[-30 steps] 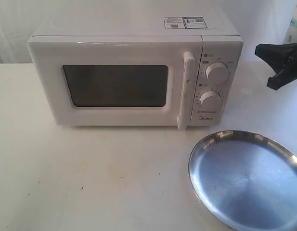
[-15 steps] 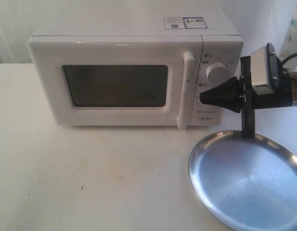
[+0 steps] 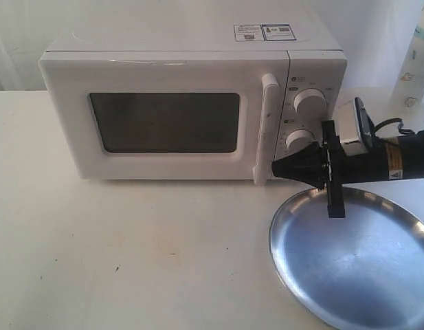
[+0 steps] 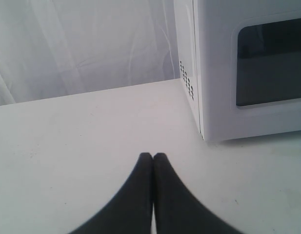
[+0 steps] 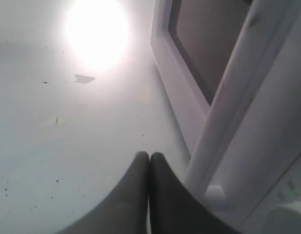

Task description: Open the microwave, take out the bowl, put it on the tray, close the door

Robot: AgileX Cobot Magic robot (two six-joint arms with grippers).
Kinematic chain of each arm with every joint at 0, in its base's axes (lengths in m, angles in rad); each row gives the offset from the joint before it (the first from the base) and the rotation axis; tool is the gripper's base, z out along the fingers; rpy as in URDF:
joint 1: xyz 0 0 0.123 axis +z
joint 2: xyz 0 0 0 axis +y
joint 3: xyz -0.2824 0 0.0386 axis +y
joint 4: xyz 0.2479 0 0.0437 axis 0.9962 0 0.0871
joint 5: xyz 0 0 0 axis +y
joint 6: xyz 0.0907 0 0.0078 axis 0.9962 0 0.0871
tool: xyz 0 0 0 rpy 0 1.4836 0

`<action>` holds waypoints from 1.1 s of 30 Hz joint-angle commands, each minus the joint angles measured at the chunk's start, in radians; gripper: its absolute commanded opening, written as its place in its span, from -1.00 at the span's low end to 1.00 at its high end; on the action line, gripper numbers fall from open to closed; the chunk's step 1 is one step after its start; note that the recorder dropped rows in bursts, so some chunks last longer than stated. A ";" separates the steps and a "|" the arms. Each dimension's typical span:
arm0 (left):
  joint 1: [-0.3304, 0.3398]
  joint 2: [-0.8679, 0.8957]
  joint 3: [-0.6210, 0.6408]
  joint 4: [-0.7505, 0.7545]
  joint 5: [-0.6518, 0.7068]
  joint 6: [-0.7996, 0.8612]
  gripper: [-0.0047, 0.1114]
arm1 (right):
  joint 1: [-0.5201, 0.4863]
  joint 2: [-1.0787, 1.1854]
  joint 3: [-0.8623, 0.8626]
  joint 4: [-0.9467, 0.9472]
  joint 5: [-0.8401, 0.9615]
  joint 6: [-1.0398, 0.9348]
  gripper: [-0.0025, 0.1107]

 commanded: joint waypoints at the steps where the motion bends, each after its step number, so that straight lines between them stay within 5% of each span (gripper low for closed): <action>1: -0.005 -0.002 -0.003 -0.009 -0.005 -0.005 -0.92 | -0.056 0.006 -0.043 0.077 0.045 -0.003 -0.96; 23: -0.005 -0.002 -0.003 -0.009 -0.005 -0.005 -0.92 | 0.046 -0.012 -0.062 0.194 0.045 0.126 -0.89; 27: -0.005 -0.002 -0.003 -0.009 -0.005 -0.005 -0.92 | 0.046 -0.020 -0.062 0.180 0.045 0.194 -0.57; 33: -0.005 -0.002 -0.003 -0.009 -0.005 -0.005 -0.92 | 0.046 -0.028 -0.062 0.164 0.045 0.308 0.24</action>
